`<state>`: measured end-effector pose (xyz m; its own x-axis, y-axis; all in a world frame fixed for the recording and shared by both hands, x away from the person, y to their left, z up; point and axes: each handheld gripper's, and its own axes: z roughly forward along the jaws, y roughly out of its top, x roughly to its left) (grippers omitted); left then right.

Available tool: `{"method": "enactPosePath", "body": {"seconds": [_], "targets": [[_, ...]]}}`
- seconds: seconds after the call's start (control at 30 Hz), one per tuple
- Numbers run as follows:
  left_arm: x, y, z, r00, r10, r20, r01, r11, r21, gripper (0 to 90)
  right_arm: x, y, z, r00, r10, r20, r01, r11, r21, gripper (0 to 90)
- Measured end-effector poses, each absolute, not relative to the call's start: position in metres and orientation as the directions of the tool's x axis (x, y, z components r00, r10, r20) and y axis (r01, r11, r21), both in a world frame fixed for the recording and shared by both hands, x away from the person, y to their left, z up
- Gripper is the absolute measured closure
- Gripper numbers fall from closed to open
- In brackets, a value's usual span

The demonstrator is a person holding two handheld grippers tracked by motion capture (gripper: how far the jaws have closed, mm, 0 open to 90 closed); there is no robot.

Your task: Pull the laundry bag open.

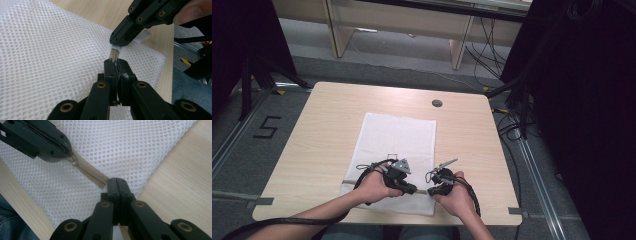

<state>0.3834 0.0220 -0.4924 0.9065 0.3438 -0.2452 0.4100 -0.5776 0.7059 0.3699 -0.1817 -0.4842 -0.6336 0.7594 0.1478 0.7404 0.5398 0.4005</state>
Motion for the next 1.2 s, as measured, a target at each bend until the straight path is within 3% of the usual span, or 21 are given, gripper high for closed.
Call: {"method": "enactPosePath", "body": {"seconds": [0.73,1.2], "targets": [[0.382,0.030,-0.495,0.906,0.345,-0.246,0.409,-0.558,0.722,87.2,0.367,-0.179,-0.483,-0.608,0.779,0.155,0.765,0.522,0.378,90.0],[0.378,0.035,-0.493,0.904,0.353,-0.240,0.409,-0.555,0.724,87.2,0.370,-0.179,-0.484,-0.647,0.753,0.121,0.726,0.560,0.399,90.0]]}}
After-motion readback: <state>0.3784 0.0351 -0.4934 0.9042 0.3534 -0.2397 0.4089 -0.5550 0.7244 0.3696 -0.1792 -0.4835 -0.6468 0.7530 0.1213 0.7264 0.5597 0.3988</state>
